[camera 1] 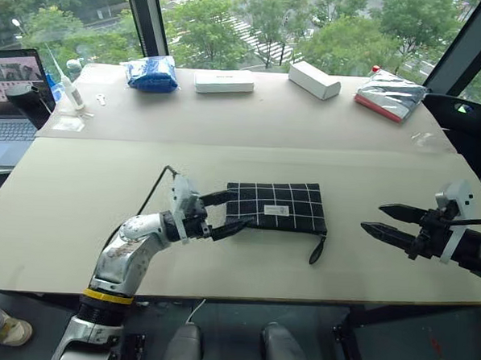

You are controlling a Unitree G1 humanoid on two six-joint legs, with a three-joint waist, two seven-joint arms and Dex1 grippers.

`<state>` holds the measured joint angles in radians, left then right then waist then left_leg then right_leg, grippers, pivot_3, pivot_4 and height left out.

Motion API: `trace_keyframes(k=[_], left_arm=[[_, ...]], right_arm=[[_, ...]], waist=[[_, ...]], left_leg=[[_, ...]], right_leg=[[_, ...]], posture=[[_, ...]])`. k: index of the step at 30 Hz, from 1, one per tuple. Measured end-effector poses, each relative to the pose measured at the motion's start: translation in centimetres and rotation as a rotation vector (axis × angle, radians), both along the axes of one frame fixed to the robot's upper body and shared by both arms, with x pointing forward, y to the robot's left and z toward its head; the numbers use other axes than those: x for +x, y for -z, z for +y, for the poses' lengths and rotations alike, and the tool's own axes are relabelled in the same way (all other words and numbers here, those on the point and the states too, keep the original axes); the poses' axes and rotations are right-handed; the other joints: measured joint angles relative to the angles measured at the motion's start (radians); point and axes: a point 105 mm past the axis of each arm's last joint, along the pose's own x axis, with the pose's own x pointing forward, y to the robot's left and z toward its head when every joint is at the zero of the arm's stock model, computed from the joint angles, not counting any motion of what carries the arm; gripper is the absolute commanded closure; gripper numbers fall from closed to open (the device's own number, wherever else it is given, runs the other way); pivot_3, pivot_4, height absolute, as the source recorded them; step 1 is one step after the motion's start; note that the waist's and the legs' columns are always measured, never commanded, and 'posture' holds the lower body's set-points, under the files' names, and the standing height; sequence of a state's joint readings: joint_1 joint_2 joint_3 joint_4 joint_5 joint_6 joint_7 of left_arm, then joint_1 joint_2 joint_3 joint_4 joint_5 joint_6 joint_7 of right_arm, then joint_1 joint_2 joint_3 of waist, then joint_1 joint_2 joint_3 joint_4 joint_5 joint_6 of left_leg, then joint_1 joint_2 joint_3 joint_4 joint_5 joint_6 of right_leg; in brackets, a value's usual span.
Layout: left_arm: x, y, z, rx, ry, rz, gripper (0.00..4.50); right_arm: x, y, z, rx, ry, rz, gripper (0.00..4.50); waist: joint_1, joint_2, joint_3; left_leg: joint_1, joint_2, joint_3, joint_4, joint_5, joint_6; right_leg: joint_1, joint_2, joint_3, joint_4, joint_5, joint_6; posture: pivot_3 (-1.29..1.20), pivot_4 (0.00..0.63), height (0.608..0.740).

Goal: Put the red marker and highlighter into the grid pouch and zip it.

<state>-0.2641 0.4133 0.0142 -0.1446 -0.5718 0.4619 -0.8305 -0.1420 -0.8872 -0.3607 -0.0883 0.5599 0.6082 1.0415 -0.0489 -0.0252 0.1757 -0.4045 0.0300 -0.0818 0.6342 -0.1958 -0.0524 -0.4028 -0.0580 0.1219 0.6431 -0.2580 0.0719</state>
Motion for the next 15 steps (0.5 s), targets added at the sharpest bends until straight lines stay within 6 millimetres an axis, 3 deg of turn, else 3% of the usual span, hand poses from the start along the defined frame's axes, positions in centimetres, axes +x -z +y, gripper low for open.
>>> trace_keyframes(k=[4,7,10,15], left_arm=[[-0.8,1.3,5.2,0.018,-0.227,0.123,0.27],[-2.1,2.8,8.0,0.044,-0.349,0.181,0.27],[-2.9,3.4,9.7,0.041,-0.445,0.205,0.27],[-2.7,2.7,11.3,-0.008,-0.549,0.183,0.27]], right_arm=[[1.1,0.5,-0.2,0.024,0.014,0.002,0.49],[1.8,1.5,-0.4,0.035,0.027,0.028,0.49],[2.5,1.7,-0.5,0.040,0.032,0.026,0.49],[3.3,1.7,-0.9,0.034,0.042,0.013,0.49]], waist=[[0.000,0.000,0.000],[0.003,0.000,0.000],[0.011,0.000,0.000],[0.011,0.000,0.000]], left_leg=[[0.000,0.000,0.000,-0.001,0.000,0.000],[0.000,0.000,0.000,-0.001,0.000,0.000],[-0.001,0.000,0.000,0.000,0.000,0.000],[0.000,0.000,0.001,0.000,0.000,-0.001]], right_leg=[[0.000,0.000,0.000,-0.001,0.000,0.000],[0.000,0.000,0.000,-0.001,0.000,-0.001],[0.000,0.000,0.000,-0.001,0.000,-0.001],[0.000,0.000,-0.001,-0.002,0.000,-0.001]], posture=[[0.00,0.150,0.740],[0.00,0.150,0.740],[0.00,0.150,0.740],[0.00,0.150,0.740]])
